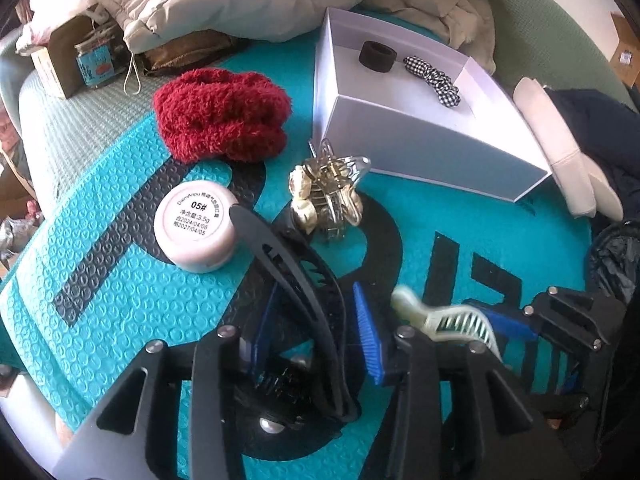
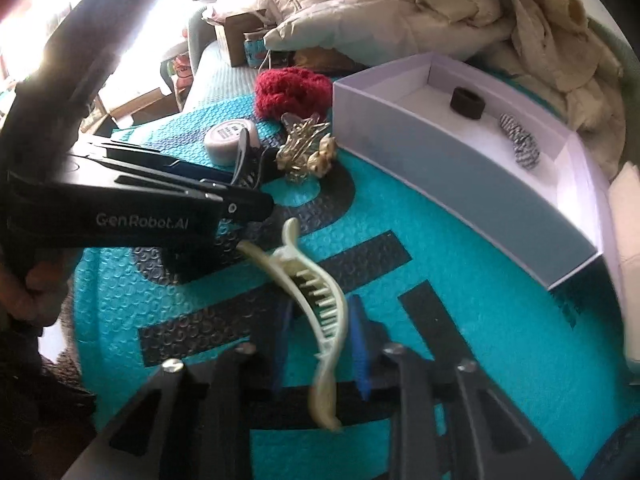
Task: Organize objects
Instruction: 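Lift both claw clips off the mat in the closed tools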
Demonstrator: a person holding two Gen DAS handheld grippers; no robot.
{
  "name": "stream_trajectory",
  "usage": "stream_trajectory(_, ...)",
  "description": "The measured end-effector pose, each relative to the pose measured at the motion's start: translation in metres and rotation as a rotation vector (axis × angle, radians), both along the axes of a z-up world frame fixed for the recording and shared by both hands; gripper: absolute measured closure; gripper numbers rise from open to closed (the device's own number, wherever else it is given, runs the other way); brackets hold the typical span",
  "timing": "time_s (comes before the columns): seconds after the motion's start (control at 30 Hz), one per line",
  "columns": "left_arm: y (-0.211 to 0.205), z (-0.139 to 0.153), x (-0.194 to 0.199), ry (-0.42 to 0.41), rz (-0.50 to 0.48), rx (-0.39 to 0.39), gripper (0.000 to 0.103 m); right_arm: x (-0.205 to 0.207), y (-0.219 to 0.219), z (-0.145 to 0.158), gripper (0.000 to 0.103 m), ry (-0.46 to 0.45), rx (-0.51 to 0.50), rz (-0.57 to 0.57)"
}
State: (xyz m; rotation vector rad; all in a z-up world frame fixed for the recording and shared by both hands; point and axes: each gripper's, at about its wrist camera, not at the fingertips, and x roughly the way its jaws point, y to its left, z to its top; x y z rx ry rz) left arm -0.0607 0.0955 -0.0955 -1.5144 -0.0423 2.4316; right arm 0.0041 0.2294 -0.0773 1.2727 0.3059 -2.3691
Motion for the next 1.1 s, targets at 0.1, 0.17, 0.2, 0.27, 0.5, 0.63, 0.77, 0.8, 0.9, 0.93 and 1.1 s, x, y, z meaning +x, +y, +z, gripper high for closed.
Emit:
stream_trajectory(0.1,0.005,-0.001,0.001,0.017,-0.012,-0.068,0.077,0.002,-0.001,0.001,0.083,-0.001,0.002,0.020)
stream_trajectory(0.17,0.003,0.000,0.002,0.013,-0.017,-0.060,0.078,0.002,0.000,0.001,0.083,-0.003,0.000,0.016)
stream_trajectory(0.2,0.003,0.000,0.002,0.007,-0.017,-0.051,0.079,0.002,0.000,0.002,0.083,-0.005,-0.002,0.015)
stream_trajectory(0.27,0.001,0.003,0.001,-0.001,-0.021,-0.040,0.079,0.002,0.001,0.004,0.083,-0.010,-0.010,0.010)
stream_trajectory(0.5,0.001,0.015,0.008,0.016,-0.041,-0.044,0.080,0.011,-0.001,0.018,0.083,0.005,-0.020,0.019)
stream_trajectory(0.63,-0.002,0.024,0.019,0.027,-0.038,-0.039,0.080,0.013,-0.001,0.023,0.083,0.012,-0.026,0.017)
stream_trajectory(0.77,-0.005,0.034,0.027,0.047,-0.028,-0.034,0.080,0.016,0.000,0.030,0.083,0.024,-0.026,0.020)
stream_trajectory(0.8,-0.006,0.037,0.028,0.053,-0.026,-0.035,0.080,0.017,0.000,0.031,0.083,0.027,-0.026,0.020)
stream_trajectory(0.9,-0.008,0.046,0.035,0.070,-0.024,-0.033,0.080,0.020,0.001,0.038,0.083,0.044,-0.033,0.021)
stream_trajectory(0.93,-0.008,0.049,0.037,0.076,-0.023,-0.034,0.080,0.021,0.002,0.040,0.083,0.048,-0.039,0.022)
stream_trajectory(1.1,-0.009,0.060,0.048,0.087,-0.001,-0.030,0.080,0.029,0.002,0.050,0.083,0.068,-0.049,0.042)
